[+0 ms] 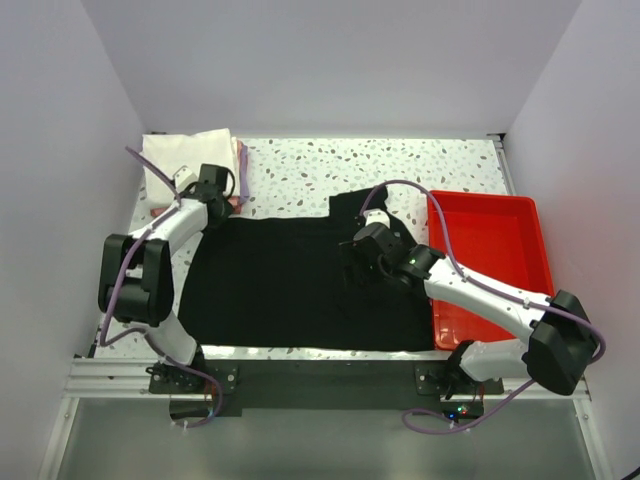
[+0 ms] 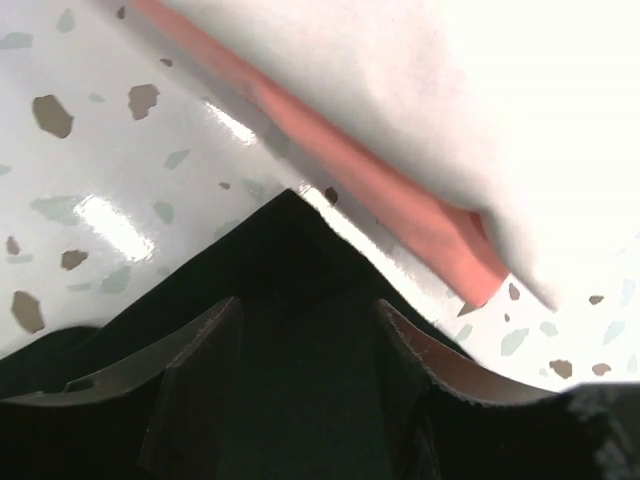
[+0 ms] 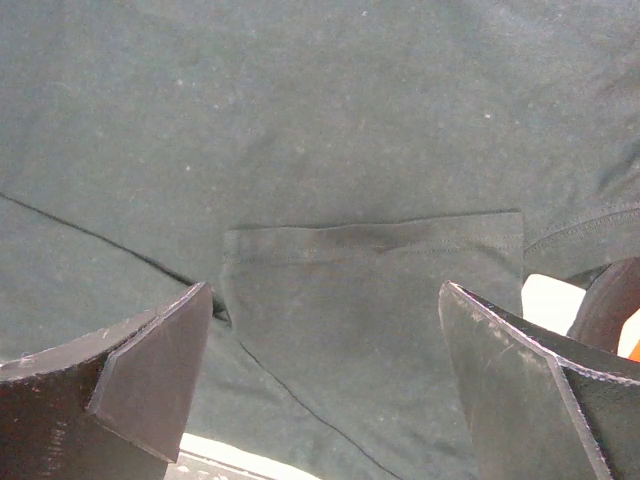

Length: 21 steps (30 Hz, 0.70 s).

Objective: Fold and stack the t-shirts
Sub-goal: Fold the tshirt

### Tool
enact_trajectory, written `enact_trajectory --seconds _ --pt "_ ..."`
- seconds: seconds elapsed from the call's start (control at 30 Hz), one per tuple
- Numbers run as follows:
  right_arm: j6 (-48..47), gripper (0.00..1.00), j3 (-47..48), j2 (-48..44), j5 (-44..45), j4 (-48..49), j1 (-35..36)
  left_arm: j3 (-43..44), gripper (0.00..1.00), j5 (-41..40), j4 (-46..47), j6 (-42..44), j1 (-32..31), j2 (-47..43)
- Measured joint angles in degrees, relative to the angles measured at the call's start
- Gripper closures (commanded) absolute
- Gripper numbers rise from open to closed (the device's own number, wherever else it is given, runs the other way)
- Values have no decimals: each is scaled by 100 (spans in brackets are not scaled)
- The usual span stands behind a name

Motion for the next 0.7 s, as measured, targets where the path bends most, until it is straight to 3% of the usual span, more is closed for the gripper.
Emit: enact_trajectory --seconds 0.7 --pt "-55 1 -98 0 -83 -15 -79 595 58 -356 -17 0 31 1132"
